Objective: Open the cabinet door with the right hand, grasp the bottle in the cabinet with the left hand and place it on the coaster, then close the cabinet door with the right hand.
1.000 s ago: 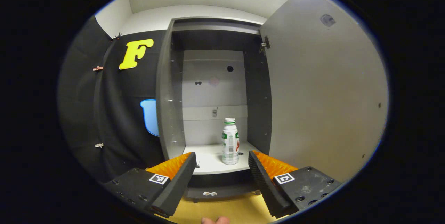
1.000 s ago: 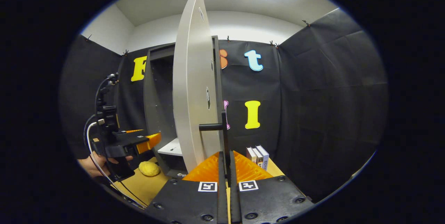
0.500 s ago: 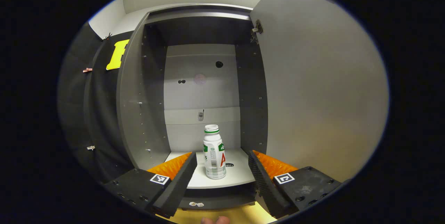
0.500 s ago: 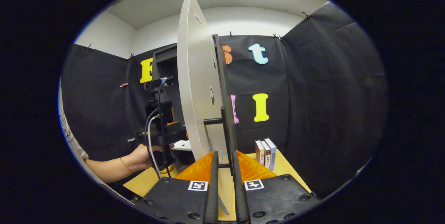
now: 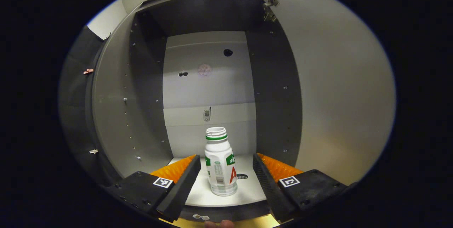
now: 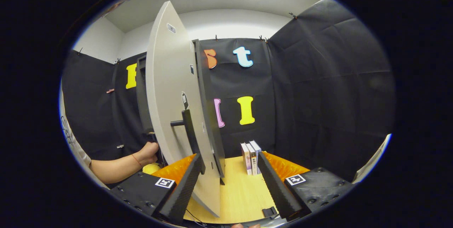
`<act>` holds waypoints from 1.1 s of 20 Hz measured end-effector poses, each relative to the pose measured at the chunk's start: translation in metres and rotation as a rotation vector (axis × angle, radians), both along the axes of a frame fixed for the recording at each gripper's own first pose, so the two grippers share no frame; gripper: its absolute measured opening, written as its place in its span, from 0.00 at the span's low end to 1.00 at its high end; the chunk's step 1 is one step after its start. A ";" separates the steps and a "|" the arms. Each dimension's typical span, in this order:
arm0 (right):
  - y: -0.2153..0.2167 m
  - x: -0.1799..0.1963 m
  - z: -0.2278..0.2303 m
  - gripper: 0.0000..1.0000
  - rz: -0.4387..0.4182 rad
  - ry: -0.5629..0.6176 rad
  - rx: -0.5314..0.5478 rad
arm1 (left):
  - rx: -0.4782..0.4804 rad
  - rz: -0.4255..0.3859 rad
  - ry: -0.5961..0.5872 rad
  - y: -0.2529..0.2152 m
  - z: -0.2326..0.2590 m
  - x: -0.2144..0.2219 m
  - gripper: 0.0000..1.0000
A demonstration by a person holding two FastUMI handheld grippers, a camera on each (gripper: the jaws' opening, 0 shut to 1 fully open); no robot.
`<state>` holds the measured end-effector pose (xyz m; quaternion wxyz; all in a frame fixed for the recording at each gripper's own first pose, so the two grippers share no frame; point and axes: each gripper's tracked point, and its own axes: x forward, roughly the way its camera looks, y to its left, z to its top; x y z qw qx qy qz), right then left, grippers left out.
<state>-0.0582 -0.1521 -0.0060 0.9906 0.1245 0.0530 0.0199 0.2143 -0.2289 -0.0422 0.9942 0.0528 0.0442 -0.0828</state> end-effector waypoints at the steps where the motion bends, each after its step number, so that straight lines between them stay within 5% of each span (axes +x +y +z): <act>1: -0.004 0.002 0.001 0.98 -0.006 -0.004 -0.008 | -0.003 0.019 0.006 0.003 -0.002 0.009 0.93; 11: -0.026 0.017 -0.001 0.97 -0.035 0.002 -0.029 | -0.042 0.039 0.061 0.001 -0.035 0.067 0.94; 12: -0.027 0.018 -0.001 0.98 -0.036 0.003 -0.031 | -0.038 0.047 0.052 0.004 -0.038 0.079 0.84; 13: -0.029 0.020 -0.003 0.98 -0.041 0.003 -0.036 | -0.036 0.039 0.045 0.004 -0.035 0.072 0.75; 22: -0.010 0.016 0.007 0.98 -0.076 -0.031 -0.099 | -0.030 0.026 0.025 0.035 0.003 0.014 0.71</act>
